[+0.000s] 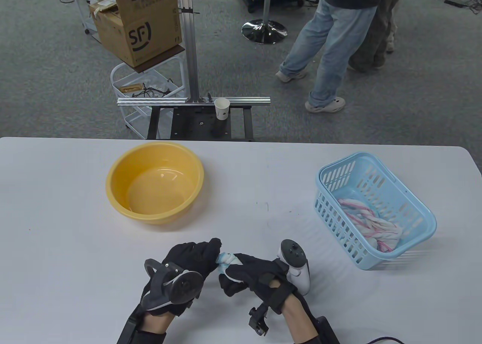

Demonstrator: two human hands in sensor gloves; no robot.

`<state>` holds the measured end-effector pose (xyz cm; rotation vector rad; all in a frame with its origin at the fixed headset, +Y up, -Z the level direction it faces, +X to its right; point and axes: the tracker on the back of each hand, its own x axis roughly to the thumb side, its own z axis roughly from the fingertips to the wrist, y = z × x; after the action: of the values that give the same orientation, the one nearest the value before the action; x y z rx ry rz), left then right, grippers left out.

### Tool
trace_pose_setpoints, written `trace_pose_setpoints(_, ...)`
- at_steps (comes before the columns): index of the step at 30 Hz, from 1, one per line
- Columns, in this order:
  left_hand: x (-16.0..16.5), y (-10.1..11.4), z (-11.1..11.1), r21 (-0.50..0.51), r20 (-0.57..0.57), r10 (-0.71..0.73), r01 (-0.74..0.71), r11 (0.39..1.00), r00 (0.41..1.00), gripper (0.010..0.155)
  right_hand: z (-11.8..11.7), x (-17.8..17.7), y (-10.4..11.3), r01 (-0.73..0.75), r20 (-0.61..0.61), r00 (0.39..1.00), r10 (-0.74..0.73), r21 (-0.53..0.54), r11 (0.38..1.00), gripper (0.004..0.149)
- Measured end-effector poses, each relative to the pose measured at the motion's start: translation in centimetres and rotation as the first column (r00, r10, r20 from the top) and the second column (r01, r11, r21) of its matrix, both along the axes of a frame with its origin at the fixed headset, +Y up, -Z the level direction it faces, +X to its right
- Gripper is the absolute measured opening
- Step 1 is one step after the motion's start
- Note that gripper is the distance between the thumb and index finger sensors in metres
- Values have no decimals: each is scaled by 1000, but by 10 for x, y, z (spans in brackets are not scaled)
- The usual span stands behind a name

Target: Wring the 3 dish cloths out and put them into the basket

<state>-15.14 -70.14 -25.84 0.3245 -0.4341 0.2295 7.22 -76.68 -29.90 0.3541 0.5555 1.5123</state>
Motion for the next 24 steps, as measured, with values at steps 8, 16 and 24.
trace_pose_setpoints(8,-26,-13,-12,-128,-74,158,-166,978,985,68,-7,41,46,-87,284,959,11,258,962,58)
trace_pose_setpoints(16,-21,-29,-17,-191,-69,115,-126,973,991,67,0,96,115,-493,707,704,72,413,765,60)
trace_pose_setpoints(24,-18,-31,-18,-212,-56,117,-126,969,992,66,-6,158,151,-726,891,371,261,104,679,63)
